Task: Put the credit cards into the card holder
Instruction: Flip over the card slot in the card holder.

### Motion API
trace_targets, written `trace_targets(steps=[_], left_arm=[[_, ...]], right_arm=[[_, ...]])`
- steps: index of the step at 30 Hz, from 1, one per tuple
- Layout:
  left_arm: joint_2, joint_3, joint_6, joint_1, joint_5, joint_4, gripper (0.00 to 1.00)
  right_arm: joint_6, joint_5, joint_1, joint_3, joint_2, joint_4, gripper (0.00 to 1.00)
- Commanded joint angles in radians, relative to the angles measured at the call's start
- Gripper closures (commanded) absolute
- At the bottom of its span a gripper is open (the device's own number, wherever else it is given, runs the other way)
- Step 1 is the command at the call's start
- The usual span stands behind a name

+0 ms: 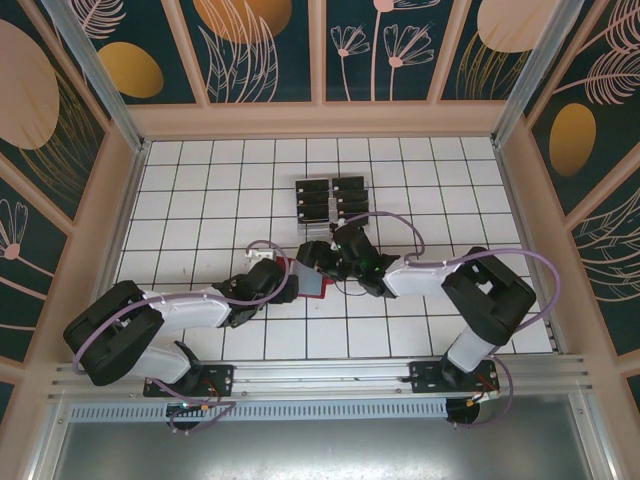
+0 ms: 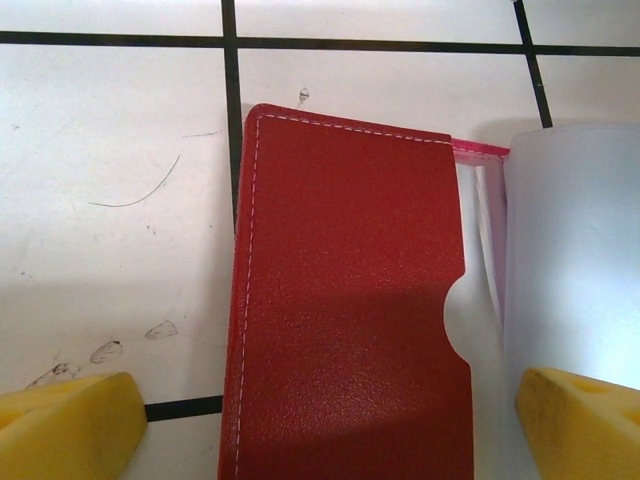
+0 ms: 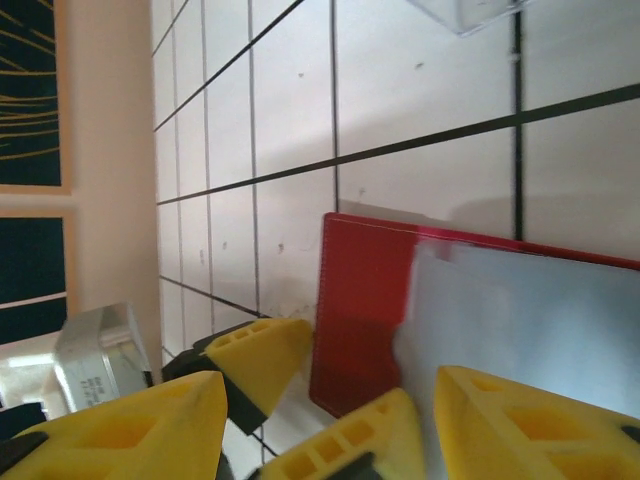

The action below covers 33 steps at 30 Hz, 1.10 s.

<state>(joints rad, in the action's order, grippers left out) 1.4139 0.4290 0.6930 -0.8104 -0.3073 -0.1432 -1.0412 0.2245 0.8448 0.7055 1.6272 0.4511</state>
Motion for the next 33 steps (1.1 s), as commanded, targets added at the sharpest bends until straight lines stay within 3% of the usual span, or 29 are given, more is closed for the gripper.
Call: trace_targets(steps=[1, 15, 23, 27, 33], left_arm=[[0.085, -0.032, 0.029, 0.029, 0.037, 0.034, 0.01], [0.077, -0.034, 0.028, 0.028, 0.039, 0.026, 0.02], [0.035, -0.038, 0.034, 0.028, 0.046, 0.023, 0.02], [-0.083, -0.057, 0.075, 0.028, 0.029, 0.038, 0.02], [-0.398, -0.09, 0.183, 0.029, -0.093, 0.137, 0.02]], right_arm=[[0.033, -0.048, -0.004, -0.027, -0.023, -0.046, 0.43], [0.035, 0.005, 0.01, 0.028, 0.093, -0.001, 0.43], [0.057, 0.003, 0.031, 0.066, 0.085, -0.036, 0.43], [0.061, -0.002, 0.039, 0.087, 0.077, -0.057, 0.43], [0.066, 0.01, 0.049, 0.149, 0.111, -0.078, 0.43]])
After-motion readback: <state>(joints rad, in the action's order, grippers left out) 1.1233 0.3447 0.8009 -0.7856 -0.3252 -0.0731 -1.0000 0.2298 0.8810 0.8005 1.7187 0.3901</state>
